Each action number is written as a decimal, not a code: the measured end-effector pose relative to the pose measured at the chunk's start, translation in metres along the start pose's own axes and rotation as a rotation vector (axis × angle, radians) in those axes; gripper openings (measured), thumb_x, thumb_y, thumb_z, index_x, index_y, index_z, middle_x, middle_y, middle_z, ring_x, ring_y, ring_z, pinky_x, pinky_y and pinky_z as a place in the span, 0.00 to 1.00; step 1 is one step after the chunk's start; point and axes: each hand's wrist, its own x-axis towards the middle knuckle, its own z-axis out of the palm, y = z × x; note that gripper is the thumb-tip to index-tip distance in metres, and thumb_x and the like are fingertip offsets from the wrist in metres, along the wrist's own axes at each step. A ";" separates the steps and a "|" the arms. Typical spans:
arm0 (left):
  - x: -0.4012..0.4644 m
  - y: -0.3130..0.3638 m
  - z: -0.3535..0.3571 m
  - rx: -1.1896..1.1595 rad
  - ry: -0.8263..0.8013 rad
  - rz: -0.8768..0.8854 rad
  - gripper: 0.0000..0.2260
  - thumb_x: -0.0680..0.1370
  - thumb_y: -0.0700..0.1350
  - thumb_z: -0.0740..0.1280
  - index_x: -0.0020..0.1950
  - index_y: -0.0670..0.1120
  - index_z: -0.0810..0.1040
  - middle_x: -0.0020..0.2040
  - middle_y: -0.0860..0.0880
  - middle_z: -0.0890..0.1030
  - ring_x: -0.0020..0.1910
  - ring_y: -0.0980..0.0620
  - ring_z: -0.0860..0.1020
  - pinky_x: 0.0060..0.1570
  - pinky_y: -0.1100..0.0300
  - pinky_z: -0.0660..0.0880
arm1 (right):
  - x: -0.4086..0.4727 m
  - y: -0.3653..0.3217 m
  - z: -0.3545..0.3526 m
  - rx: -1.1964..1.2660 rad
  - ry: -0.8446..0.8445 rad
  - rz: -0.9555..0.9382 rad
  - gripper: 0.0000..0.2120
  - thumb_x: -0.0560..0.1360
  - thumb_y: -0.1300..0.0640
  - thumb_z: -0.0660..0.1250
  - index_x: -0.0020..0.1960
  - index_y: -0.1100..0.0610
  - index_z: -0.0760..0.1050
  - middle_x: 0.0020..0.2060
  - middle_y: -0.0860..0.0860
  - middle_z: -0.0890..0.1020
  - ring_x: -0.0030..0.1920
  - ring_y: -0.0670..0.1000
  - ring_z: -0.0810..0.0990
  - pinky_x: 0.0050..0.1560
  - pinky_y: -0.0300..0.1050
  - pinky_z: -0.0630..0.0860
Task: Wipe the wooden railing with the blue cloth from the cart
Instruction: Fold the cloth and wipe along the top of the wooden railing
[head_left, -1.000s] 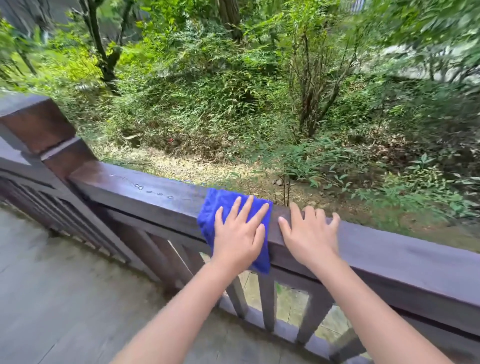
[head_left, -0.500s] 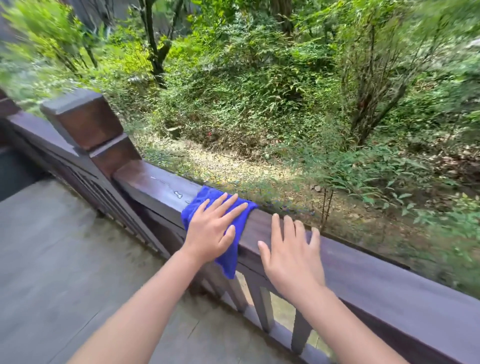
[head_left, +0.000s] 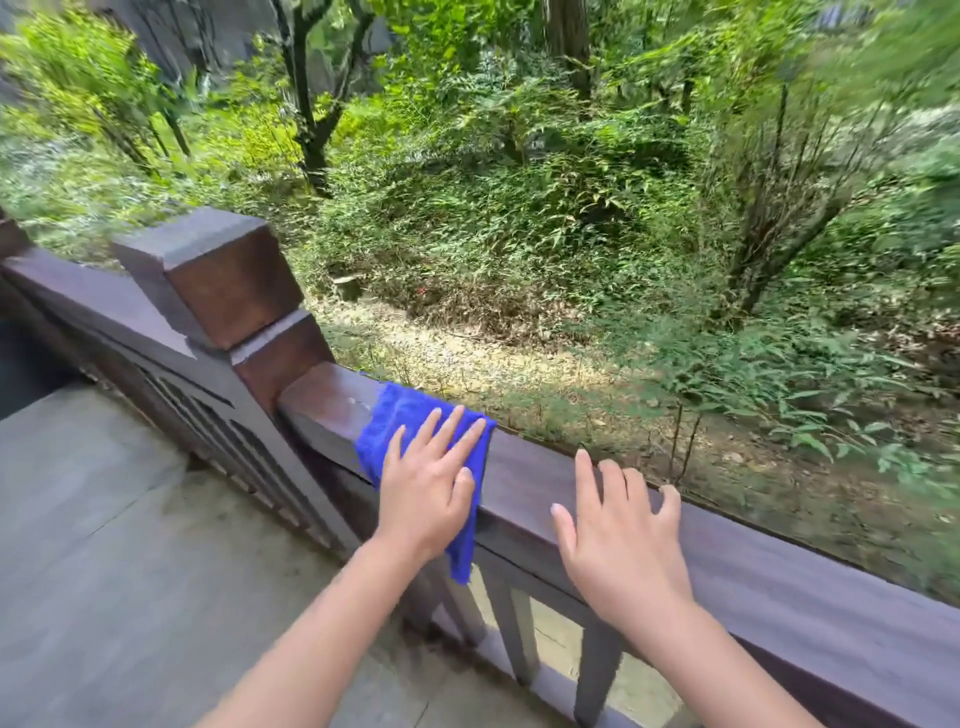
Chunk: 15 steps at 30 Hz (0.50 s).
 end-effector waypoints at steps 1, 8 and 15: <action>-0.001 0.002 0.001 -0.001 -0.038 0.075 0.27 0.72 0.52 0.43 0.72 0.59 0.59 0.75 0.54 0.60 0.75 0.52 0.56 0.72 0.47 0.52 | 0.003 -0.006 0.001 -0.005 -0.001 0.011 0.31 0.74 0.43 0.44 0.70 0.58 0.63 0.58 0.56 0.77 0.57 0.58 0.75 0.58 0.62 0.68; 0.039 -0.061 -0.014 0.161 -0.220 0.668 0.21 0.79 0.56 0.49 0.72 0.62 0.54 0.76 0.54 0.55 0.76 0.50 0.50 0.70 0.38 0.37 | 0.020 -0.043 0.003 -0.027 0.017 0.109 0.30 0.72 0.45 0.47 0.64 0.61 0.72 0.49 0.59 0.81 0.48 0.60 0.79 0.52 0.62 0.73; 0.072 -0.149 -0.020 0.130 -0.203 0.375 0.24 0.76 0.55 0.48 0.73 0.60 0.54 0.77 0.54 0.54 0.76 0.53 0.51 0.72 0.44 0.43 | 0.056 -0.095 0.021 -0.018 -0.068 0.020 0.29 0.76 0.43 0.47 0.73 0.55 0.52 0.64 0.55 0.70 0.63 0.57 0.68 0.63 0.61 0.61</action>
